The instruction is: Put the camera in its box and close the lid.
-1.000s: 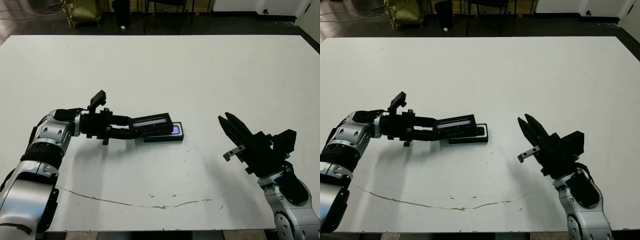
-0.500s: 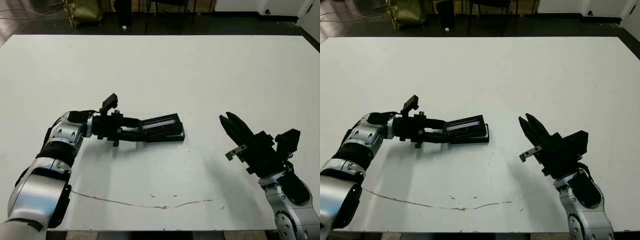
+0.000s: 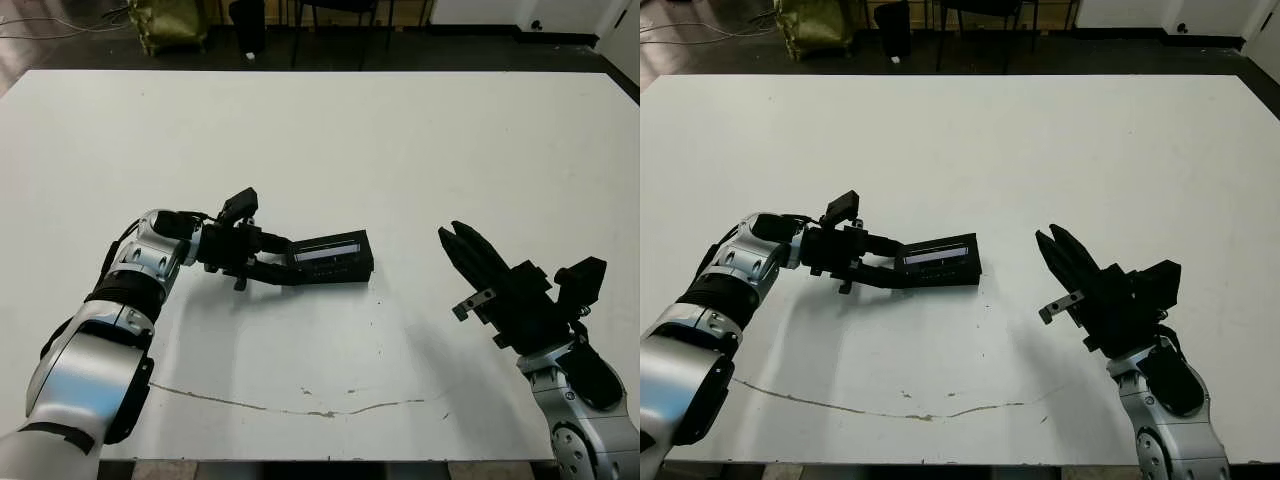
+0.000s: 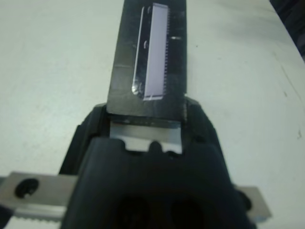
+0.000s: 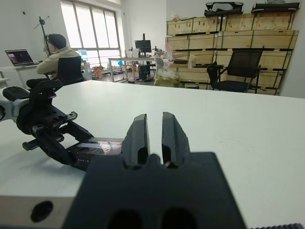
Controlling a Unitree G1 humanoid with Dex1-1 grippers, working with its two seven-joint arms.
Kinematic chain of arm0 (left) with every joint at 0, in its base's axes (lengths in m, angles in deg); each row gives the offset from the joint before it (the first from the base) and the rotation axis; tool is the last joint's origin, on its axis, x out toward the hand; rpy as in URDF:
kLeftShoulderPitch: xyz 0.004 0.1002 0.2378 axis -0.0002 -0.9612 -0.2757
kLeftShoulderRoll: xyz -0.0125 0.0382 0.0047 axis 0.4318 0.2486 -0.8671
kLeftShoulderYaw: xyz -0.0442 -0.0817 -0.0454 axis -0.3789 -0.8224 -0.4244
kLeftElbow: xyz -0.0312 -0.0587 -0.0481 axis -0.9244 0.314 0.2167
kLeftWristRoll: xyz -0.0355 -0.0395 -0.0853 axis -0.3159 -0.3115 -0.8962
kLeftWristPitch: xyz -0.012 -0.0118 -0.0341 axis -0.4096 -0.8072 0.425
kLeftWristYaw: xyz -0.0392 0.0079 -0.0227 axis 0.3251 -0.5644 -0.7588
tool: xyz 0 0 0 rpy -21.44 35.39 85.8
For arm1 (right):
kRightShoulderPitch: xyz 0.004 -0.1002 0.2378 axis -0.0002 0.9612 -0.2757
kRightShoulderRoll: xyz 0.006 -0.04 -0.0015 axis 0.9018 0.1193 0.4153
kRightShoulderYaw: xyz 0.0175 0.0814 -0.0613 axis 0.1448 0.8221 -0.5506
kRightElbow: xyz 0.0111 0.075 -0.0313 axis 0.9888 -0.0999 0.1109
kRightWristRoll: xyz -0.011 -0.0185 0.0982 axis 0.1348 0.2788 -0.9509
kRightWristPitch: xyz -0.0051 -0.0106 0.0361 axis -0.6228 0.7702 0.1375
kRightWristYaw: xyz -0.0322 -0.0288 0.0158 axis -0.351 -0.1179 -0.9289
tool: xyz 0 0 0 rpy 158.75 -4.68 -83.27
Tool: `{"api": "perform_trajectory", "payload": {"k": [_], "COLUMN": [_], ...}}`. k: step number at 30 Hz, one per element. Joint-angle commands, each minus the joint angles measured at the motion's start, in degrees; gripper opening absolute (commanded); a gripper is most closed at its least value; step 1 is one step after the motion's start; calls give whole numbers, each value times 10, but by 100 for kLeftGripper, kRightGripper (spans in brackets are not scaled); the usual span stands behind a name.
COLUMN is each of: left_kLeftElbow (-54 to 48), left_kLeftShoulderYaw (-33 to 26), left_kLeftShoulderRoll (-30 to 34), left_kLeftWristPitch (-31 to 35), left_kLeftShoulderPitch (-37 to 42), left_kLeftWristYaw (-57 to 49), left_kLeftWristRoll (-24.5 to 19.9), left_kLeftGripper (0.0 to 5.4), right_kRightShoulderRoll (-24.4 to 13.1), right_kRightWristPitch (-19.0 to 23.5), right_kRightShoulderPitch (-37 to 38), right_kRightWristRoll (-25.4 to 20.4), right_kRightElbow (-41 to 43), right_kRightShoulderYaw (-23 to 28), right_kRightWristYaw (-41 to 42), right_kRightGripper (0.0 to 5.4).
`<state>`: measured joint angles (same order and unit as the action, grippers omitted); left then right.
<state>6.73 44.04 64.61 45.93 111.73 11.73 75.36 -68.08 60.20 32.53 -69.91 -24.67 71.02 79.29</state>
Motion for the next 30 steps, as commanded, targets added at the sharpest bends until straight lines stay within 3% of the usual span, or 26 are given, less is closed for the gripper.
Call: {"api": "perform_trajectory", "payload": {"k": [1, 18, 22, 27, 30], "left_kLeftElbow": [3, 11, 15, 5, 9], "left_kLeftShoulderYaw": [20, 43, 44, 54, 62], "left_kLeftShoulderRoll": [-11, -53, -60, -58, -52], "left_kLeftWristPitch": [-2, -5, -6, -8, -44], "left_kLeftShoulderPitch": [2, 35, 41, 46, 49], "left_kLeftWristYaw": [-23, -72, -73, -76, -53], "left_kLeftWristRoll": [31, 74, 76, 89, 94], "left_kLeftGripper": [201, 192, 192, 192, 249], "right_kRightShoulderRoll": [-6, -2, -9, -1, -4], "right_kRightWristPitch": [13, 12, 6, 11, 21], "right_kRightShoulderPitch": [4, 5, 5, 8, 11], "right_kRightWristRoll": [-7, -15, 10, 8, 5], "right_kRightElbow": [-1, -6, -11, -6, 8], "right_kRightShoulderYaw": [2, 3, -1, -1, -1], "right_kRightWristYaw": [1, 3, -1, -5, -9], "right_kRightGripper": [0, 0, 0, 0, 0]}}
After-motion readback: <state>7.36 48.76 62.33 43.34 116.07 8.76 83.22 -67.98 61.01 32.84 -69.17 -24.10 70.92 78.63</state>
